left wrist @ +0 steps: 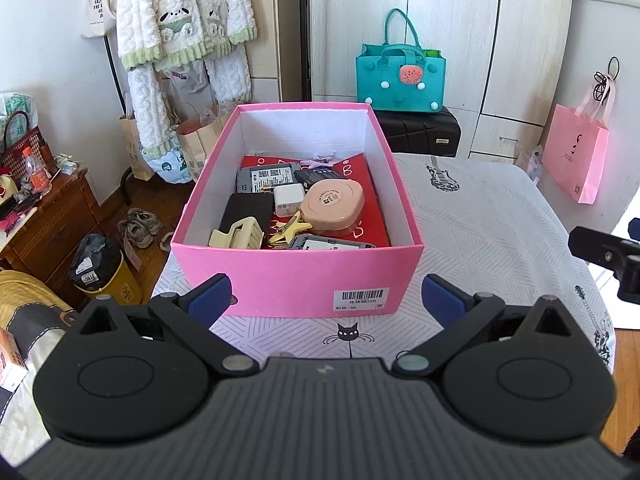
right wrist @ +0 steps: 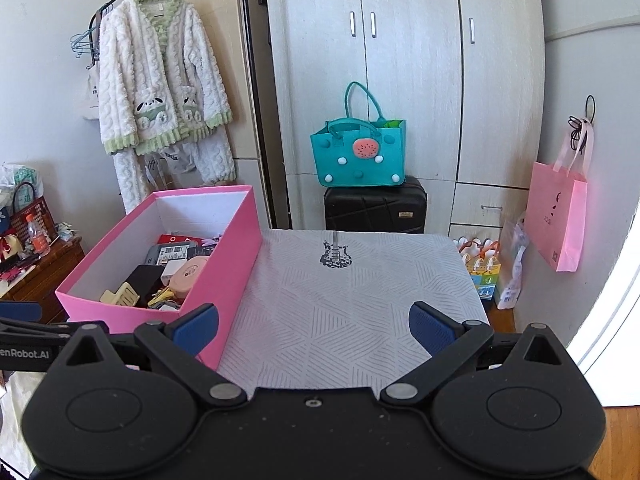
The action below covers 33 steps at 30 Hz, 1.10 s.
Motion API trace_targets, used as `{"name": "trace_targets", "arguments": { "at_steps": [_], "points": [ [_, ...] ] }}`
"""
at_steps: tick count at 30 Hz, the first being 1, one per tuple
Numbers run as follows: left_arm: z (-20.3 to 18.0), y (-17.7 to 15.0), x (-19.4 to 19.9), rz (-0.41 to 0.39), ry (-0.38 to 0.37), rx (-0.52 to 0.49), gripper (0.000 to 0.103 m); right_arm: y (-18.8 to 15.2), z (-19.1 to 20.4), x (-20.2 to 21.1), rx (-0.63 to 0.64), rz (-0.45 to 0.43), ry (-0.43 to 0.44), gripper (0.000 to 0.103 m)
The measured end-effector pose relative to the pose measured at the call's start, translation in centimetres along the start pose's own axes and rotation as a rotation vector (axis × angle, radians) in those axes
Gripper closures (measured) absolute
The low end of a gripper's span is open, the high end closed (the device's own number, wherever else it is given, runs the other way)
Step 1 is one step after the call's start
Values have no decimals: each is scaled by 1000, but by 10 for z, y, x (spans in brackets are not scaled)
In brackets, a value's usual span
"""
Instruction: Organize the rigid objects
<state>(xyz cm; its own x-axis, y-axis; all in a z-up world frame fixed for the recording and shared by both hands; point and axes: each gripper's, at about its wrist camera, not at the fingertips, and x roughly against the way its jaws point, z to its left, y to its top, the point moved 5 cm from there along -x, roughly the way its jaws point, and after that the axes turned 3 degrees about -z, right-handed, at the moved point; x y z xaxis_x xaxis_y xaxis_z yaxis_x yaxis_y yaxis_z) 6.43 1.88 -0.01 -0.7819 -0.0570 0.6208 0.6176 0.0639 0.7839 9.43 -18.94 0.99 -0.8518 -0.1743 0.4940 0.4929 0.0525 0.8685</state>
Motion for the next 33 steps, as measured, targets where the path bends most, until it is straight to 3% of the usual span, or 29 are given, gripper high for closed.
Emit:
{"name": "trace_targets", "arguments": {
  "at_steps": [33],
  "points": [
    [4, -3, 0, -58, 50, 28, 0, -13, -2, -7, 29, -4, -59, 0]
  ]
}}
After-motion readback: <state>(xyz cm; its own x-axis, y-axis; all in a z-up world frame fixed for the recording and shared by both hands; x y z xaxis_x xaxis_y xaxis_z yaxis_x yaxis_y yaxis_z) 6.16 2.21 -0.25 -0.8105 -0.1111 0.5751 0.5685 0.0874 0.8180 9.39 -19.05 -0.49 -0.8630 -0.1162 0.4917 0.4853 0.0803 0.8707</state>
